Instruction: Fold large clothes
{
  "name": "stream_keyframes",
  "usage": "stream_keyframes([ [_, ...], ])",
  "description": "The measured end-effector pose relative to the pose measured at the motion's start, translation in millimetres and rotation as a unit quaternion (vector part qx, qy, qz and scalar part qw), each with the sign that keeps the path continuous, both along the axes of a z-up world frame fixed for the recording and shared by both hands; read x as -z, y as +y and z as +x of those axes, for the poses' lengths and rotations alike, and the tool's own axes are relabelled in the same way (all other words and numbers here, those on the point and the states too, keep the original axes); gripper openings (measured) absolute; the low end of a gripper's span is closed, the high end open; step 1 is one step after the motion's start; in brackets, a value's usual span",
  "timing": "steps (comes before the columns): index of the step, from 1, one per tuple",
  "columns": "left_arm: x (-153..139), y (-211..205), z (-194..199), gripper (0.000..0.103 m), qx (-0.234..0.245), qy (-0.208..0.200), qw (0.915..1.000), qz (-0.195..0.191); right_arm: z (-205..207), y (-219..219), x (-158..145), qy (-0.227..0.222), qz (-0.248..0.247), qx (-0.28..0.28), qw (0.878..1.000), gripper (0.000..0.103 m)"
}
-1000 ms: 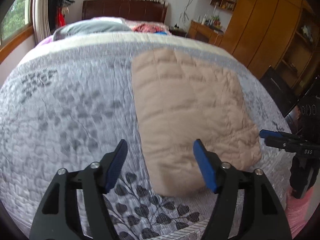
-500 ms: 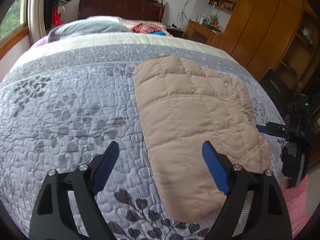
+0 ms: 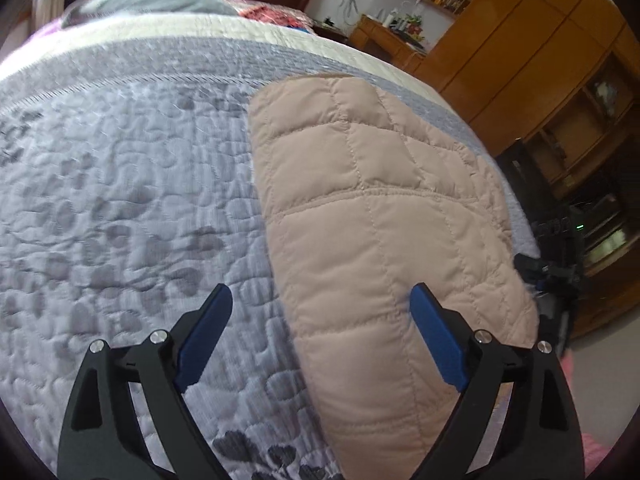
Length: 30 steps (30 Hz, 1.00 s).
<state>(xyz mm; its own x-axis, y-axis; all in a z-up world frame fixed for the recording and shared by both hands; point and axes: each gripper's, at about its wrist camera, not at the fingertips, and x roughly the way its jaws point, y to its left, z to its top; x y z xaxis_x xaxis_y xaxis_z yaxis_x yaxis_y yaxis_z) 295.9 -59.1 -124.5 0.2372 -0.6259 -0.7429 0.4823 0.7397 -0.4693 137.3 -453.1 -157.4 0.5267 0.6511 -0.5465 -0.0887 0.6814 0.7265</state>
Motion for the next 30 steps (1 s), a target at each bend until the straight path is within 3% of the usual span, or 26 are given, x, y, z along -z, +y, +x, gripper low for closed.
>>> stream_keyframes([
  [3, 13.3, 1.4, 12.9, 0.09, 0.015, 0.042, 0.9982, -0.041, 4.4, -0.2, 6.5, -0.004, 0.011, -0.008, 1.0, 0.099],
  [9, 42.3, -0.4, 28.6, 0.091, 0.05, 0.113, 0.9844, -0.125, 10.1, 4.8, 12.5, -0.013, 0.019, -0.025, 0.999, 0.1],
  [17, 46.4, -33.1, 22.6, 0.094, 0.077, 0.107, 0.9823, -0.133, 20.1, 33.3, 10.4, -0.019, -0.001, -0.046, 0.999, 0.099],
  [19, 46.5, -36.2, 20.2, 0.094, 0.079, 0.104, 0.982, -0.136, 22.1, 43.0, 9.6, -0.025, -0.014, -0.049, 0.998, 0.09],
  [22, 42.0, -35.6, 11.8, 0.079, 0.079, 0.096, 0.9818, -0.144, 17.3, 49.4, 4.6, -0.031, -0.003, -0.058, 0.998, 0.065],
  [25, 36.5, -29.8, 8.7, 0.07, 0.077, 0.089, 0.9807, -0.156, 16.8, 57.4, -6.0, -0.047, -0.009, -0.059, 0.997, 0.049],
  [30, 16.5, -12.3, 4.4, 0.064, 0.073, 0.074, 0.9767, -0.188, 8.6, 70.7, -29.2, -0.08, -0.039, -0.065, 0.994, 0.044],
])
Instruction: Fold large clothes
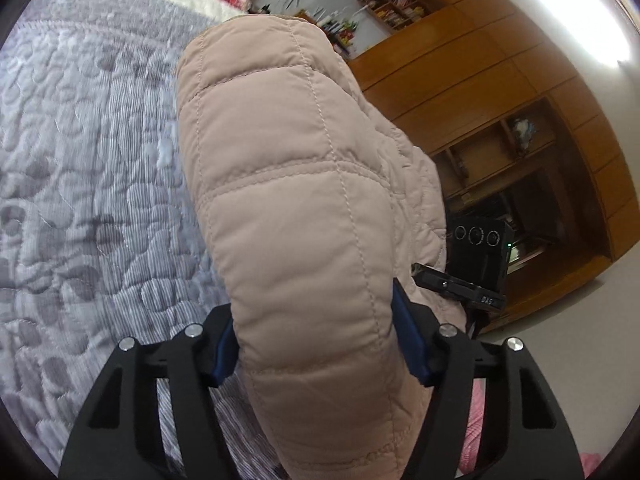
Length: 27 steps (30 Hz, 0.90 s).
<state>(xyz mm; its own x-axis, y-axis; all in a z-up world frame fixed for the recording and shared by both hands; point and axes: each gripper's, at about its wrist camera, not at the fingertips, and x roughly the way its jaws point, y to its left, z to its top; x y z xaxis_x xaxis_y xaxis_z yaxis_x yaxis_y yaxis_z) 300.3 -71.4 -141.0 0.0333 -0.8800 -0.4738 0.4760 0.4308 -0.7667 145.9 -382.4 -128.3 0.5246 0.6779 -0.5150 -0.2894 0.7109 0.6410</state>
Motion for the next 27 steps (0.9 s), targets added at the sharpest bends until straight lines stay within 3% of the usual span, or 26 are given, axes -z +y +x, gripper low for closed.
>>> stream_keyframes([
  [7, -37.4, 43.2, 12.5, 0.064, -0.044, -0.039, 0.998, -0.02, 17.7, 9.1, -3.8, -0.036, -0.008, -0.027, 0.999, 0.044],
  [13, -48.2, 78.6, 48.5, 0.064, -0.089, -0.042, 0.9951, -0.007, 84.6, 46.3, -10.1, -0.018, 0.001, -0.048, 0.999, 0.044],
  [19, -25.4, 108.4, 94.7, 0.064, -0.125, -0.018, 0.9917, 0.023, 143.7, 63.3, 20.2, 0.023, -0.001, -0.059, 0.998, 0.044],
  [23, 6.4, 127.5, 122.9, 0.067, -0.136, 0.013, 0.9893, 0.05, 165.9, 71.9, 54.7, 0.064, 0.001, -0.054, 0.997, 0.045],
  [27, 21.4, 133.5, 128.2, 0.073, -0.134, 0.025, 0.99, 0.035, 165.3, 70.3, 68.2, 0.074, 0.014, -0.05, 0.996, 0.055],
])
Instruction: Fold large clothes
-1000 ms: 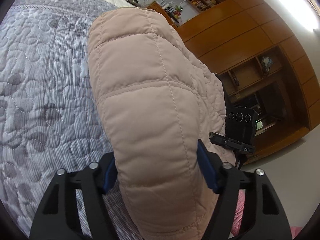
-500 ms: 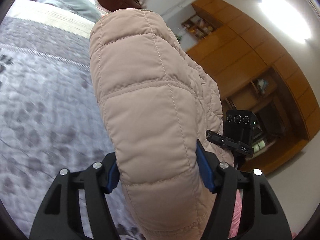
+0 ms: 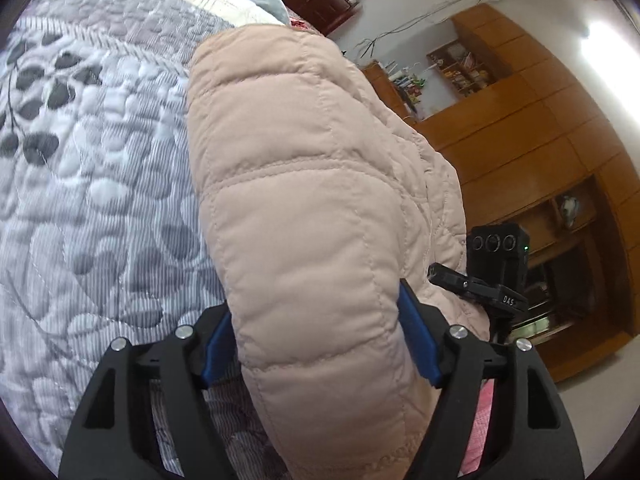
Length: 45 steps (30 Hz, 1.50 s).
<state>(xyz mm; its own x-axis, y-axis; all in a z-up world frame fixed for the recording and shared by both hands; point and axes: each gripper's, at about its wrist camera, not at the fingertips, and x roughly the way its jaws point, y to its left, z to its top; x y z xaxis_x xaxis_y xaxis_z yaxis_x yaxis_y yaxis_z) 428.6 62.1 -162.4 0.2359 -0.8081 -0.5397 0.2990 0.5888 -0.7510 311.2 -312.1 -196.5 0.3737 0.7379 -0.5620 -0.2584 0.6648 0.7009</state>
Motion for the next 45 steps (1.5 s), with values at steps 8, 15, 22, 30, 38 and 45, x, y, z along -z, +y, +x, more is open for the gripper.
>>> stream_keyframes([
  [8, -32.8, 12.7, -32.2, 0.08, -0.05, -0.027, 0.9966, 0.061, -43.8, -11.9, -30.0, -0.03, -0.064, 0.032, 0.997, 0.078],
  [15, -53.0, 11.4, -96.3, 0.083, -0.076, -0.089, 0.9829, 0.142, -100.4, -26.1, -30.9, -0.042, -0.1, 0.041, 0.993, 0.077],
  [22, -28.5, 10.2, -107.1, 0.085, -0.077, -0.091, 0.9785, 0.168, -109.8, -27.8, 7.0, 0.001, -0.092, 0.058, 0.994, 0.075],
  [30, -64.2, 1.1, -140.7, 0.09, -0.119, -0.139, 0.9507, 0.251, -130.3, -8.7, -28.3, -0.036, -0.148, 0.082, 0.985, 0.085],
  [38, -95.0, -3.8, -191.9, 0.095, -0.179, -0.17, 0.9162, 0.315, -178.7, 28.7, -69.6, -0.079, -0.25, 0.105, 0.959, 0.099],
  [45, -111.0, -8.5, -226.7, 0.096, -0.192, -0.191, 0.8983, 0.346, -208.3, 44.2, -77.7, -0.093, -0.286, 0.127, 0.945, 0.099],
])
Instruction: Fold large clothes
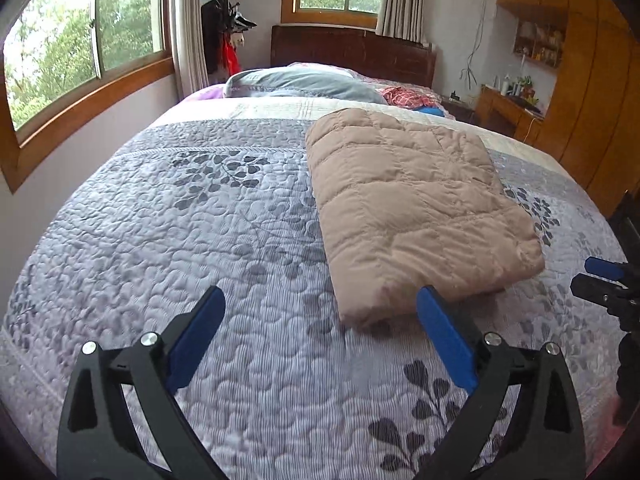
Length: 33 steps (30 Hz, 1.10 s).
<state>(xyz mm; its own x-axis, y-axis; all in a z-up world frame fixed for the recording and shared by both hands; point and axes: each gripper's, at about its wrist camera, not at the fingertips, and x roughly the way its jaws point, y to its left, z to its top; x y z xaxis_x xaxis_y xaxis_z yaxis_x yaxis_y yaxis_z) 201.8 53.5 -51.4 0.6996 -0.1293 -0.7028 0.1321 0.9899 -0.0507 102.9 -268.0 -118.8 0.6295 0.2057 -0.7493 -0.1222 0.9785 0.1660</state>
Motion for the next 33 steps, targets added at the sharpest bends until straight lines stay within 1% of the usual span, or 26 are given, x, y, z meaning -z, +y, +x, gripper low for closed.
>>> stream_keyframes([
  [4, -7.6, -0.3, -22.4, 0.096, -0.003, -0.008, 1.0, 0.001, -18.8, 6.5, -9.9, -0.004, 0.012, -0.008, 1.0, 0.099],
  [9, -14.6, -1.5, -43.4, 0.096, -0.008, -0.016, 0.9998, 0.007, -38.9, 15.2, -14.4, -0.012, -0.001, -0.006, 1.0, 0.099],
  [13, -19.1, -2.2, -56.8, 0.096, -0.01, -0.025, 0.9995, 0.016, -50.3, 17.9, -17.1, -0.014, 0.001, -0.007, 1.0, 0.099],
  [21, -21.6, -3.7, -72.0, 0.097, -0.008, -0.028, 0.9994, 0.02, -64.6, 22.6, -21.2, -0.021, -0.009, -0.008, 1.0, 0.099],
  [33, -23.0, -5.2, -81.2, 0.097, -0.008, -0.03, 0.9993, 0.021, -69.4, 25.6, -19.6, -0.02, -0.011, -0.008, 1.0, 0.099],
])
